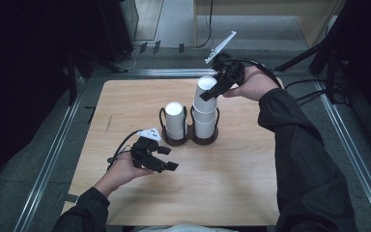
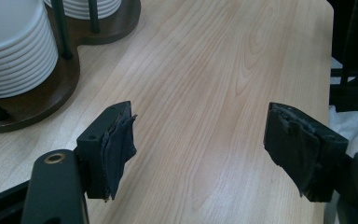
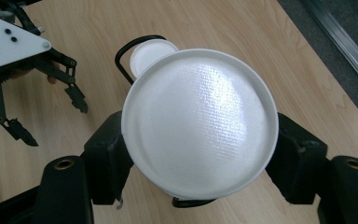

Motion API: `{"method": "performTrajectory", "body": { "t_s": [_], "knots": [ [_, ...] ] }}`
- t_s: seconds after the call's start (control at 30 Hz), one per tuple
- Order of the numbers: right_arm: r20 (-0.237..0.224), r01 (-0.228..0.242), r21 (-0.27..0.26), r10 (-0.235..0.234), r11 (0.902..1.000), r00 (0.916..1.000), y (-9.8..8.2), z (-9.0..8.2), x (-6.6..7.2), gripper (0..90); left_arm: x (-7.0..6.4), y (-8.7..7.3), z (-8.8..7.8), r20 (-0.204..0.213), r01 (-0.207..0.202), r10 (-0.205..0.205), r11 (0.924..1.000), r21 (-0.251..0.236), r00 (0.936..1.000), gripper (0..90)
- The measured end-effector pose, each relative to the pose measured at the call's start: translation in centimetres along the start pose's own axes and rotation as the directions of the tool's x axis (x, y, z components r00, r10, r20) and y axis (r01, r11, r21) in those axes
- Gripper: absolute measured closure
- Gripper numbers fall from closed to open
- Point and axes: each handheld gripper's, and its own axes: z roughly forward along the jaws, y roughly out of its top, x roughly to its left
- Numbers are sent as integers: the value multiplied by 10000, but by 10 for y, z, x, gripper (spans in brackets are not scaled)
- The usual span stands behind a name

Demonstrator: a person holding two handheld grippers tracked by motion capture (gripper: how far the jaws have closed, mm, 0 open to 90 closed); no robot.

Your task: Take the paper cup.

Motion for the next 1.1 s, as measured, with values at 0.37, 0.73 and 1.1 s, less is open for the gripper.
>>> {"method": "performTrajectory", "body": {
  "t_s": [0.37,0.73,1.1],
  "knots": [
    [186,-347,-26,348,9994,9992,11,-34,7,310,1,0,-2,-103,59,-60,9999,-139,9999,236],
    [22,-116,-242,117,9996,9999,-4,-51,20,312,1,2,-3,-124,136,-139,9996,-257,9998,212],
    [-470,2,-490,-25,9988,9989,-28,-46,38,313,2,4,-5,-73,152,-155,9990,-411,9999,198]
  ]
}}
